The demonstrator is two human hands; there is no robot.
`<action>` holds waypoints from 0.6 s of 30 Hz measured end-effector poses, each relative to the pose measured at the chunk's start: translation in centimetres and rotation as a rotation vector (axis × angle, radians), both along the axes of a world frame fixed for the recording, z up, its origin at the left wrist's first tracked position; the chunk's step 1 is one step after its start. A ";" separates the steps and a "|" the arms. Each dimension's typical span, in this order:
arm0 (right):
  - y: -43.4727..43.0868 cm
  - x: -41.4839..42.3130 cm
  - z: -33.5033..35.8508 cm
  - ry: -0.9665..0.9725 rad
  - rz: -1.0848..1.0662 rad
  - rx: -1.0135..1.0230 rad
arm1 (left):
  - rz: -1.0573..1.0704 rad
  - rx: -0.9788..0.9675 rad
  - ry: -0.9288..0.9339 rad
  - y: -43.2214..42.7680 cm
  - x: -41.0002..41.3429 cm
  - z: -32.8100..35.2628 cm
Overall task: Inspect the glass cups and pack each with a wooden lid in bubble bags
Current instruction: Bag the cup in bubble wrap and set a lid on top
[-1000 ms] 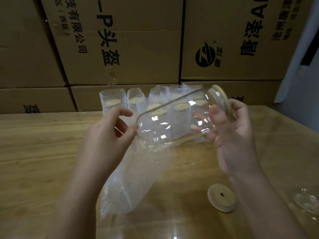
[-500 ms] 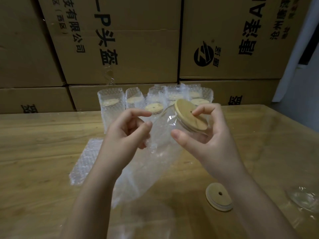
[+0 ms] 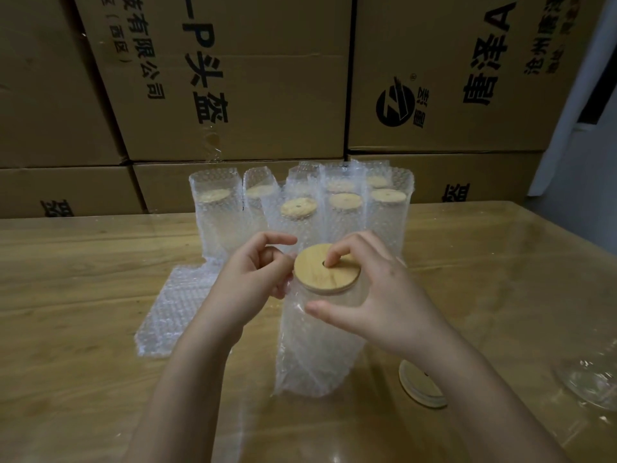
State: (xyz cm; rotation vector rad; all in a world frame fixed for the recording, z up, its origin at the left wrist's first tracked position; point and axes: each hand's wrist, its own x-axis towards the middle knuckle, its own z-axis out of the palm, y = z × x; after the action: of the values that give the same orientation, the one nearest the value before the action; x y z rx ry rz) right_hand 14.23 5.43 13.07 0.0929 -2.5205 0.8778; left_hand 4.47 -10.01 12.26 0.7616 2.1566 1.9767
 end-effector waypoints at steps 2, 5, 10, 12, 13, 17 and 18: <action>0.2 -0.5 -0.7 -0.043 -0.002 0.026 | 0.015 -0.012 0.005 0.0 -0.2 -0.1; 0.2 -1.1 -1.6 -0.103 -0.030 0.071 | 0.028 -0.031 0.018 -0.1 -0.1 -0.1; 0.2 -1.5 -2.2 -0.116 -0.022 0.030 | 0.167 -0.324 0.197 -0.6 0.4 0.5; 0.5 -1.5 -2.1 -0.140 0.008 -0.028 | 0.200 -0.645 0.316 -1.2 0.9 1.1; 0.7 -1.5 -2.0 -0.140 0.023 -0.048 | 0.202 -0.729 0.330 -1.5 1.2 1.4; 1.6 -1.7 -2.1 -0.092 0.009 -0.088 | 0.194 -0.777 0.318 -1.9 1.9 2.0; 1.8 -1.7 -2.1 -0.079 -0.010 -0.106 | 0.195 -0.778 0.326 -2.0 2.0 2.1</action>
State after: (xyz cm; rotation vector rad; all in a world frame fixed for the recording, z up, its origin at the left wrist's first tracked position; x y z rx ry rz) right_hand 12.51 7.19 10.98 0.0124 -2.5385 1.0279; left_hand 6.45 -11.98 14.33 0.7726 2.9563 0.9253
